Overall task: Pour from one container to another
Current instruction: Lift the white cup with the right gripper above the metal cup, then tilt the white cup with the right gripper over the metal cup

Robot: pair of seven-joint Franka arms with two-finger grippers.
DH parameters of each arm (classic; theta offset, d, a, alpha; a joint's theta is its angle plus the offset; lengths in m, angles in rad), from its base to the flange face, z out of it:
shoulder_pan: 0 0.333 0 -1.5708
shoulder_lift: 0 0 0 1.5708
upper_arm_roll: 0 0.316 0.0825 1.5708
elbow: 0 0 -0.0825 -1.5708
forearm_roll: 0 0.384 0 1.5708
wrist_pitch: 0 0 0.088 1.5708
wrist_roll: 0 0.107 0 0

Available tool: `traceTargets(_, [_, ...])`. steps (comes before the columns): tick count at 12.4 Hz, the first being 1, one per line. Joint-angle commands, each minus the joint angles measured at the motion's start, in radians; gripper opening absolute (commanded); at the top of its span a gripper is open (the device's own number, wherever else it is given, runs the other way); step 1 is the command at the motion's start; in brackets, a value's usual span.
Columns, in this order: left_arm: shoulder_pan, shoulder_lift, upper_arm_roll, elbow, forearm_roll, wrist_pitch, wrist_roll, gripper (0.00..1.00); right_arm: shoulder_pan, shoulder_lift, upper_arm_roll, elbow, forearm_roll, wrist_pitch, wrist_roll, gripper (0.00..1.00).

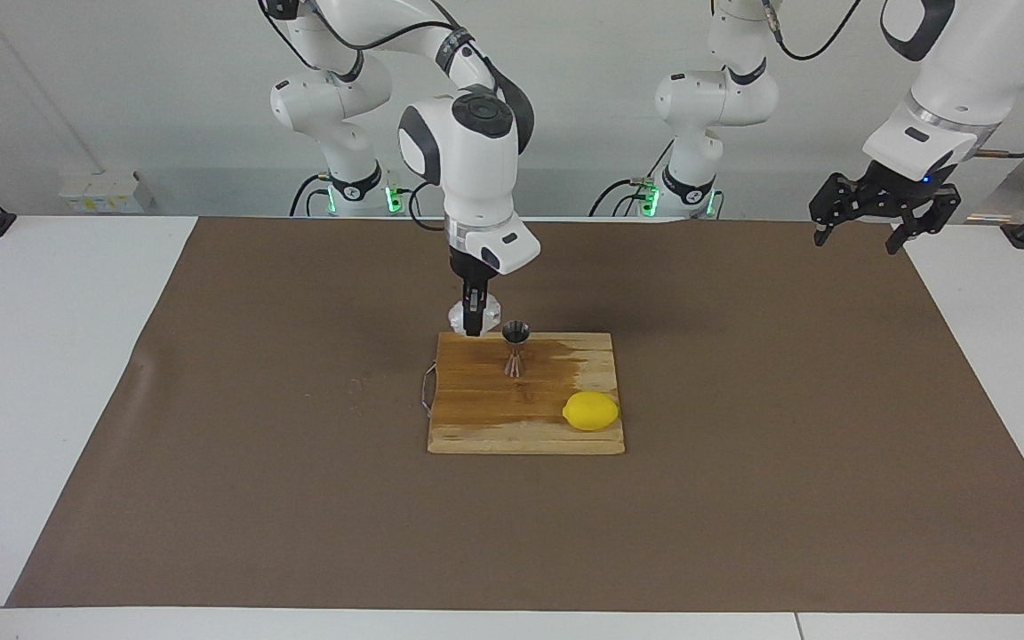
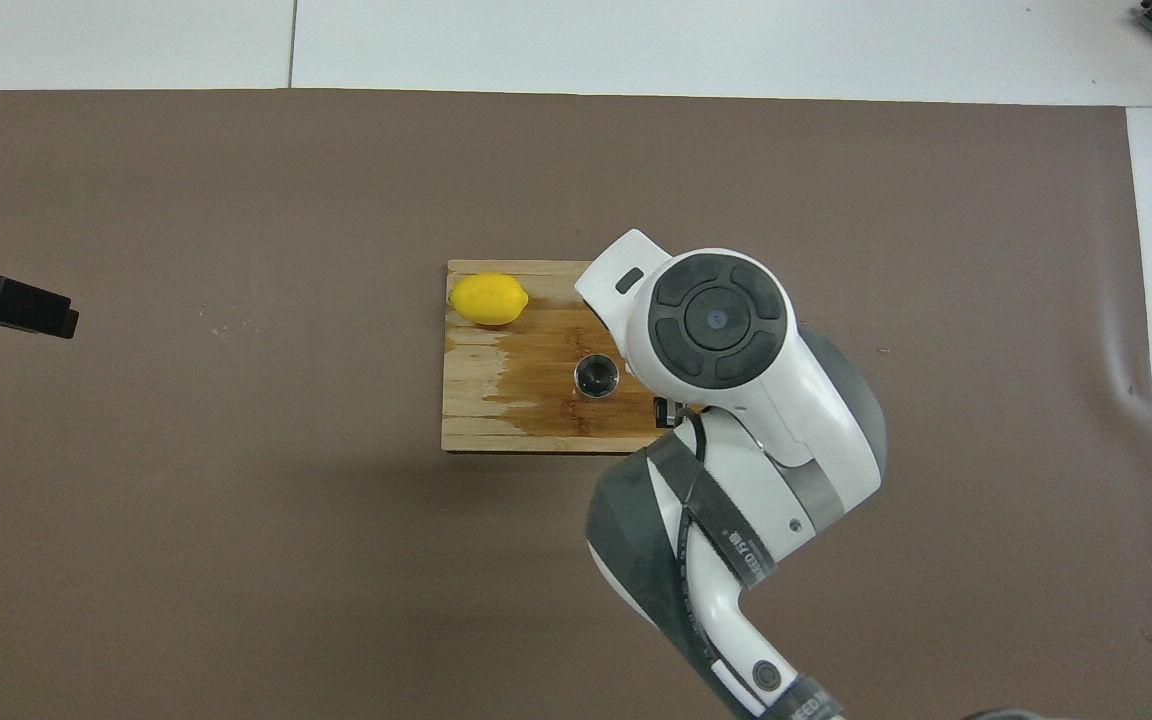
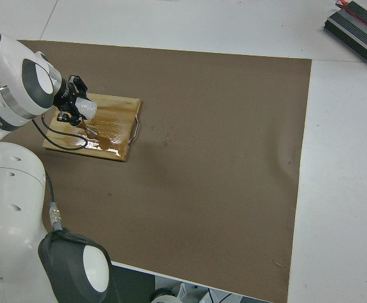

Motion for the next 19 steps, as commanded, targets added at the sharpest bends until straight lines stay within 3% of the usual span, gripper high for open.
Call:
traceTargets(1, [-0.008,-0.011,0.005,-0.012,-0.008,-0.01,0.001,1.0,0.014,-0.032,0.002,-0.03,-0.071,0.009,0.047,0.13])
traceTargets(5, [-0.003,-0.011,0.008,-0.012,-0.007,-0.013,0.001,1.0,0.062,-0.032,0.003,-0.054,-0.172,0.009,0.127,0.13])
traceTargets(19, [0.007,-0.011,0.008,-0.012,-0.007,-0.013,0.001,1.0,0.083,-0.038,0.003,-0.131,-0.223,0.1,0.164,0.12])
